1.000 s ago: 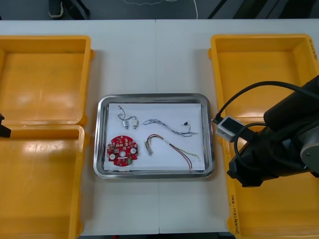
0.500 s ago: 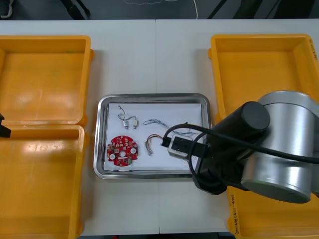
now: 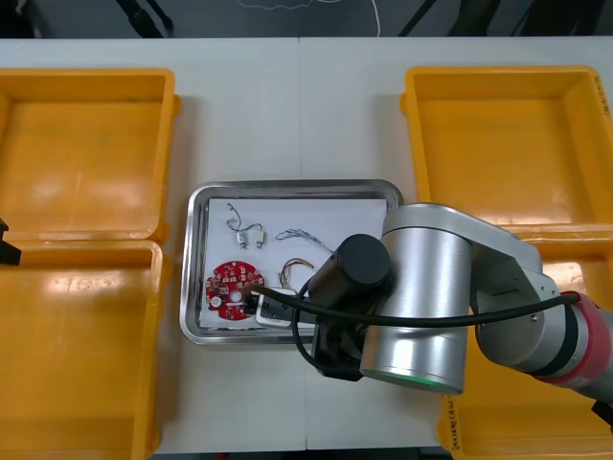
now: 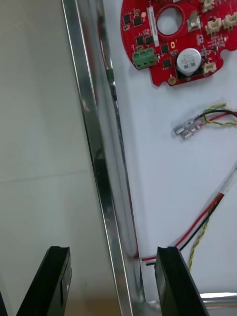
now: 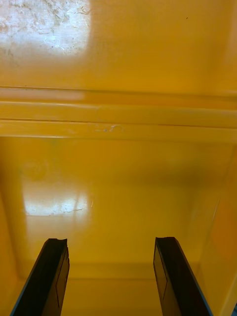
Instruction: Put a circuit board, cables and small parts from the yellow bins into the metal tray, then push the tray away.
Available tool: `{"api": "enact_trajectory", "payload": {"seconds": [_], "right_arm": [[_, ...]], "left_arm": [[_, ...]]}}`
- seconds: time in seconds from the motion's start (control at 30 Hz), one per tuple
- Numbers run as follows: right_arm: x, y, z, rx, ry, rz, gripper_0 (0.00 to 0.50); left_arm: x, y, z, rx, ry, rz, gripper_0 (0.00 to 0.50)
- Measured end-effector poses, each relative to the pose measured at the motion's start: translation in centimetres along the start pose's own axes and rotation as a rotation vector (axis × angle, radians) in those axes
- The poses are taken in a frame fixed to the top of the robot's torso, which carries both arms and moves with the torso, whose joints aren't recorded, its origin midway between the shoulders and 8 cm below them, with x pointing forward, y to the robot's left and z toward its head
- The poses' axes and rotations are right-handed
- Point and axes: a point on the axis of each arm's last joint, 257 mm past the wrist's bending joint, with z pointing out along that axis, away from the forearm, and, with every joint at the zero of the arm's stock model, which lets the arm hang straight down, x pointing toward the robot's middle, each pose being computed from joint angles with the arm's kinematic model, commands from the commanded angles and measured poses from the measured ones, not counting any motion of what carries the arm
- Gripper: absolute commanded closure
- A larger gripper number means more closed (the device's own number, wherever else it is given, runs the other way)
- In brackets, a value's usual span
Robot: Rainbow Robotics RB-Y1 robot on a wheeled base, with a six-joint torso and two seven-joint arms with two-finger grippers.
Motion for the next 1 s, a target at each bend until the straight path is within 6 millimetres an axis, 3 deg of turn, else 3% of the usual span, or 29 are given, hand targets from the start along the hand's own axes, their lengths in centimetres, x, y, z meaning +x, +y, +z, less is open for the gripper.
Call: {"api": "enact_trajectory", "payload": {"seconds": [0.33, 0.6, 1.0], "right_arm": [[-1.7, 0.8, 2.5, 0.031, 0.027, -0.072, 0.007], [-1.6, 1.1, 4.6, 0.054, 0.054, -0.124, 0.007], [-2.0, 1.3, 5.9, 0.049, 0.065, -0.171, 0.007]], "left_arm": [[0.0, 0.0, 0.0, 0.0, 0.001, 0.0, 0.0], [0.1, 0.0, 0.0, -0.001, 0.001, -0.001, 0.0], [0.1, 0.0, 0.0, -0.001, 0.002, -0.001, 0.0]]}}
